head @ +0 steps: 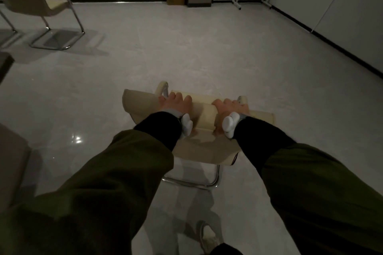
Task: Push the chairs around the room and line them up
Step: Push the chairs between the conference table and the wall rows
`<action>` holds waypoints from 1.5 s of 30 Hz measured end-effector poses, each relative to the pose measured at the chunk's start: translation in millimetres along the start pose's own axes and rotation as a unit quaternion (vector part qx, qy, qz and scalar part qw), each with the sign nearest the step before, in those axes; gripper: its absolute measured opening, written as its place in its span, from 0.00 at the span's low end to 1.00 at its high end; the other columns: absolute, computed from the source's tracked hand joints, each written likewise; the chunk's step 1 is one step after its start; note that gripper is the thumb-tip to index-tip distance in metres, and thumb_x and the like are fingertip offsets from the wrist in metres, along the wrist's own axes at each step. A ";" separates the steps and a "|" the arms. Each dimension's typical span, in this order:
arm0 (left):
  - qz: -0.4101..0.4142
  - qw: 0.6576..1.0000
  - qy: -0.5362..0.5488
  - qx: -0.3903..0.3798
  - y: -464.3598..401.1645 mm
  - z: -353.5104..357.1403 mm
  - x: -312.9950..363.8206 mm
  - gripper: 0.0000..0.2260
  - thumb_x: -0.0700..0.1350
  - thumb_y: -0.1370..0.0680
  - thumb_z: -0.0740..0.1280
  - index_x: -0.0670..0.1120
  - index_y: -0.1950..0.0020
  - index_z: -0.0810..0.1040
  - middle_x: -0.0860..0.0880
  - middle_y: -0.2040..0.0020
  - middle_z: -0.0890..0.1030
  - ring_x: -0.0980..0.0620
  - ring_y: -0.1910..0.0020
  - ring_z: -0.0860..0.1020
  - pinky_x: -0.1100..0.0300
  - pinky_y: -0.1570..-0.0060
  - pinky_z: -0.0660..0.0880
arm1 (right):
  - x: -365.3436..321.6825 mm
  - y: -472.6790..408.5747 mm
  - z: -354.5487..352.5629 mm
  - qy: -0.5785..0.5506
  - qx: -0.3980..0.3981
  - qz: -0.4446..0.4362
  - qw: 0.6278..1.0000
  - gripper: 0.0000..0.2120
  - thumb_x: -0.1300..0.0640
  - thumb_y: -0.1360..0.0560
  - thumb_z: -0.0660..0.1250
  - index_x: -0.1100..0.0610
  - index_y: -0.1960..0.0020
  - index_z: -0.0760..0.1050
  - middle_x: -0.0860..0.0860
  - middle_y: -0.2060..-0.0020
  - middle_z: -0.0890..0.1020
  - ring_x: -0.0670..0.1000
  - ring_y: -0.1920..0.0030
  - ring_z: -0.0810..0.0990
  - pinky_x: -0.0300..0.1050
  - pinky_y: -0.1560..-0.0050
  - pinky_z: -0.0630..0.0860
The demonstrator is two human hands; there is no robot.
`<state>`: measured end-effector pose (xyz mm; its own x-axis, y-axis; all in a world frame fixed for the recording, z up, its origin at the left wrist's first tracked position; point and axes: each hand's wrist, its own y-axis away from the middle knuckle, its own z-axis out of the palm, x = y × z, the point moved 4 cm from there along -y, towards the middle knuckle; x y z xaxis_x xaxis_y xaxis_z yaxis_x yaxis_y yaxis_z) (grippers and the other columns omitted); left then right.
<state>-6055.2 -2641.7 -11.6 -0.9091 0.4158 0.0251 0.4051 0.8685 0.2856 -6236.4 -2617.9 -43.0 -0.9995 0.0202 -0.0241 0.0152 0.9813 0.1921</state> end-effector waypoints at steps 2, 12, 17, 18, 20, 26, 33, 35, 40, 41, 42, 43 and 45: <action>-0.021 1.000 0.008 0.016 -7.9 1.0 1.3 0.27 0.50 0.26 0.70 0.45 0.32 0.63 0.38 0.26 0.61 0.37 0.27 0.60 0.40 0.36 0.59 | 6.6 -7.8 1.7 -0.023 -0.008 -0.014 1.000 0.45 0.39 0.42 0.78 0.41 0.30 0.60 0.47 0.44 0.68 0.56 0.38 0.71 0.53 0.41 0.60; -0.138 0.990 0.013 0.025 -20.6 7.7 9.1 0.34 0.58 0.33 0.75 0.50 0.34 0.64 0.42 0.32 0.67 0.39 0.31 0.64 0.41 0.37 0.62 | 18.4 -34.3 -13.9 0.029 -0.001 -0.141 0.990 0.37 0.49 0.35 0.71 0.48 0.30 0.60 0.55 0.39 0.70 0.59 0.39 0.71 0.53 0.49 0.58; -0.200 0.979 0.026 0.005 -10.6 10.8 13.3 0.45 0.62 0.37 0.78 0.49 0.28 0.61 0.43 0.30 0.66 0.41 0.30 0.64 0.44 0.39 0.62 | 17.4 -45.7 -9.7 -0.021 -0.040 -0.189 0.981 0.33 0.46 0.35 0.65 0.48 0.32 0.62 0.56 0.38 0.71 0.59 0.40 0.72 0.55 0.43 0.66; -0.209 0.978 0.022 0.009 -8.2 13.3 14.3 0.44 0.61 0.37 0.78 0.49 0.28 0.61 0.43 0.30 0.67 0.41 0.31 0.64 0.45 0.41 0.62 | 17.0 -47.5 -9.5 -0.017 -0.043 -0.198 0.979 0.31 0.48 0.32 0.66 0.49 0.31 0.62 0.57 0.37 0.71 0.59 0.39 0.72 0.55 0.42 0.66; -0.229 0.973 0.026 0.018 -0.4 16.8 17.8 0.39 0.59 0.34 0.77 0.49 0.31 0.63 0.43 0.32 0.68 0.41 0.32 0.65 0.45 0.42 0.63 | 16.2 -45.7 -11.4 0.005 -0.032 -0.222 0.975 0.31 0.48 0.32 0.68 0.49 0.32 0.62 0.56 0.39 0.71 0.60 0.40 0.72 0.55 0.45 0.66; -0.281 0.958 0.042 0.039 28.8 28.5 30.6 0.30 0.59 0.34 0.75 0.51 0.41 0.65 0.45 0.39 0.70 0.41 0.38 0.68 0.46 0.47 0.60 | 1.5 -30.5 -15.1 0.054 -0.025 -0.259 0.964 0.39 0.44 0.38 0.80 0.49 0.32 0.67 0.54 0.39 0.75 0.59 0.40 0.75 0.57 0.42 0.71; -0.304 0.950 0.049 0.054 69.7 42.2 55.1 0.30 0.60 0.33 0.75 0.49 0.39 0.65 0.44 0.39 0.70 0.40 0.36 0.67 0.40 0.35 0.59 | 3.8 -1.9 -10.4 0.082 -0.007 -0.297 0.951 0.39 0.42 0.38 0.80 0.49 0.33 0.66 0.54 0.40 0.75 0.59 0.41 0.75 0.58 0.44 0.72; -0.312 0.947 0.051 0.055 83.4 47.9 65.4 0.29 0.59 0.31 0.73 0.49 0.39 0.65 0.43 0.38 0.70 0.41 0.35 0.67 0.38 0.32 0.56 | 3.8 12.1 -7.2 0.084 -0.005 -0.307 0.948 0.40 0.42 0.39 0.80 0.49 0.33 0.66 0.54 0.40 0.75 0.59 0.41 0.75 0.59 0.44 0.72; -0.323 0.943 0.058 0.065 111.3 59.8 95.1 0.31 0.60 0.34 0.75 0.49 0.40 0.65 0.44 0.39 0.70 0.41 0.36 0.67 0.38 0.33 0.58 | 15.6 45.9 1.8 0.100 -0.008 -0.312 0.945 0.42 0.41 0.39 0.79 0.49 0.31 0.64 0.55 0.39 0.74 0.60 0.39 0.74 0.62 0.42 0.70; -0.324 0.942 0.057 0.067 115.0 61.4 100.5 0.31 0.59 0.34 0.75 0.49 0.40 0.64 0.44 0.38 0.70 0.41 0.35 0.67 0.39 0.36 0.60 | 21.0 51.4 4.2 0.098 0.002 -0.320 0.942 0.41 0.38 0.39 0.77 0.48 0.32 0.63 0.54 0.39 0.73 0.59 0.39 0.73 0.62 0.41 0.69; -0.324 0.942 0.053 0.067 118.3 63.6 104.7 0.33 0.59 0.34 0.75 0.48 0.38 0.64 0.43 0.36 0.69 0.40 0.35 0.67 0.40 0.39 0.61 | 24.8 56.9 5.7 0.101 0.022 -0.330 0.938 0.39 0.34 0.39 0.71 0.46 0.33 0.62 0.52 0.40 0.72 0.59 0.39 0.73 0.62 0.40 0.68; -0.328 0.941 0.051 0.066 123.4 66.4 110.7 0.35 0.60 0.35 0.75 0.48 0.36 0.63 0.43 0.34 0.68 0.40 0.34 0.66 0.41 0.41 0.62 | 29.7 64.3 8.6 0.113 0.039 -0.339 0.933 0.38 0.31 0.39 0.62 0.45 0.34 0.60 0.51 0.41 0.71 0.58 0.39 0.73 0.61 0.39 0.66; -0.334 0.939 0.048 0.070 130.7 70.5 118.0 0.37 0.61 0.36 0.75 0.48 0.35 0.63 0.43 0.32 0.67 0.40 0.32 0.65 0.42 0.45 0.61 | 35.2 76.9 13.0 0.118 0.053 -0.340 0.931 0.36 0.31 0.39 0.57 0.45 0.34 0.60 0.51 0.41 0.71 0.58 0.40 0.73 0.60 0.39 0.65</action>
<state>-6102.7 -2460.1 -38.8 -0.9666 -0.2548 -0.0275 -0.2561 0.9565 0.1397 -6270.0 -2539.3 -41.8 -0.7567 -0.6440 0.1130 -0.6341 0.7649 0.1133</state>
